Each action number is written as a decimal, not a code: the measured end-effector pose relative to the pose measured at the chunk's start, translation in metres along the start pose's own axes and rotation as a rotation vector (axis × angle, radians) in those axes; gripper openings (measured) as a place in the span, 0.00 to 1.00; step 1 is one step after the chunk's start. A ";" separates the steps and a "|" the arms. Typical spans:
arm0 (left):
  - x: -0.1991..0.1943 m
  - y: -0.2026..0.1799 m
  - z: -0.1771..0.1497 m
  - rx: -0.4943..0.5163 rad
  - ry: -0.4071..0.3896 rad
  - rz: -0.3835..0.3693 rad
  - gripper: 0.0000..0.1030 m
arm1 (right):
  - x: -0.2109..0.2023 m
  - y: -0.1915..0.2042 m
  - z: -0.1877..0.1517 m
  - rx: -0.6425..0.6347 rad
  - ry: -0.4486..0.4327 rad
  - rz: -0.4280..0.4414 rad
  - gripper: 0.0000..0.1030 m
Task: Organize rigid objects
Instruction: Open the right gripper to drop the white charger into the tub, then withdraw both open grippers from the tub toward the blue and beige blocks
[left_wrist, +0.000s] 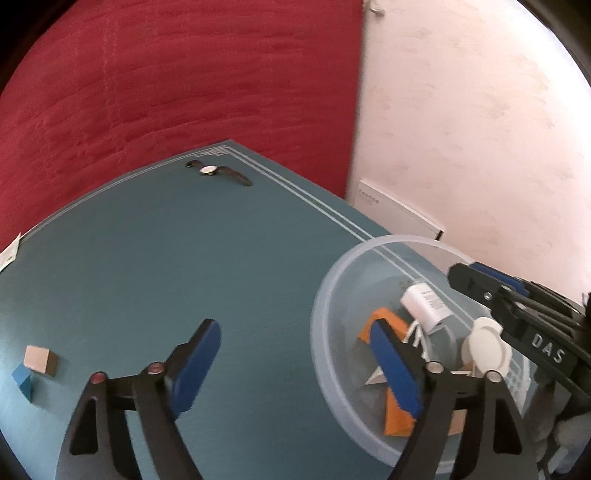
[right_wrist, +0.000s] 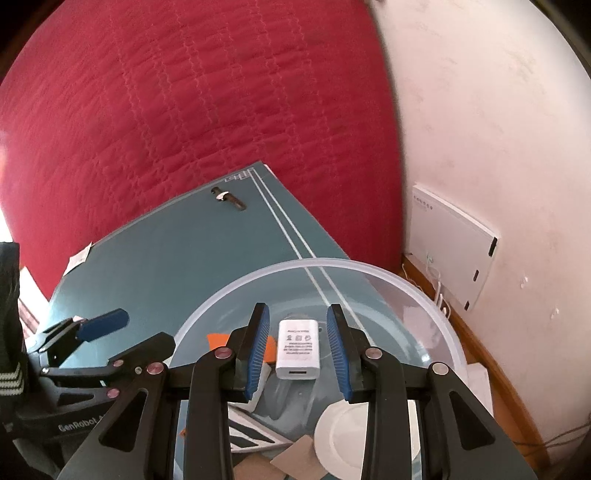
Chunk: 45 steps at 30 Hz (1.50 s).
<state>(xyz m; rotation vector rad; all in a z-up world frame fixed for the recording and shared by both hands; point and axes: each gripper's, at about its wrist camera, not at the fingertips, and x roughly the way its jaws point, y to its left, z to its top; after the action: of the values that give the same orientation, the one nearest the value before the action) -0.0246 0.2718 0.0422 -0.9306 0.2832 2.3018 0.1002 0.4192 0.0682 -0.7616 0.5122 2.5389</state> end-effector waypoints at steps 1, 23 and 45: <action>-0.001 0.004 -0.001 -0.008 -0.001 0.008 0.85 | -0.001 0.003 -0.001 -0.013 -0.003 -0.002 0.34; -0.021 0.106 -0.028 -0.166 0.005 0.196 0.86 | -0.007 0.092 -0.028 -0.251 -0.020 0.047 0.41; -0.053 0.201 -0.071 -0.317 0.030 0.374 0.89 | 0.023 0.198 -0.066 -0.396 0.111 0.257 0.47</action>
<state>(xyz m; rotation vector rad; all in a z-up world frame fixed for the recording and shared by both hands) -0.0825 0.0612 0.0201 -1.1476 0.1106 2.7332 0.0107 0.2301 0.0471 -1.0373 0.1439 2.8939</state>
